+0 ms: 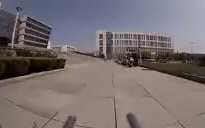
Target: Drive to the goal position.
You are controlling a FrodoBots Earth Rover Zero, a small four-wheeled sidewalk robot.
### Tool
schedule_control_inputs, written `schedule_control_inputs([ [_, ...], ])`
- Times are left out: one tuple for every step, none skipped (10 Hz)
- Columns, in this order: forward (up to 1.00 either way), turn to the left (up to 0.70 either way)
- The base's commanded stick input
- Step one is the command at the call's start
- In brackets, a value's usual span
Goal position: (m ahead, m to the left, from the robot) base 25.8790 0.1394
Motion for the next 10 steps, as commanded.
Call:
schedule_control_inputs([
  [0.7,0.0],
  [0.7,0.0],
  [0.7,0.0],
  [0.7,0.0],
  [0.7,0.0],
  [0.7,0.0],
  [0.7,0.0],
  [0.7,0.0],
  [0.7,0.0],
  [0.7,0.0],
])
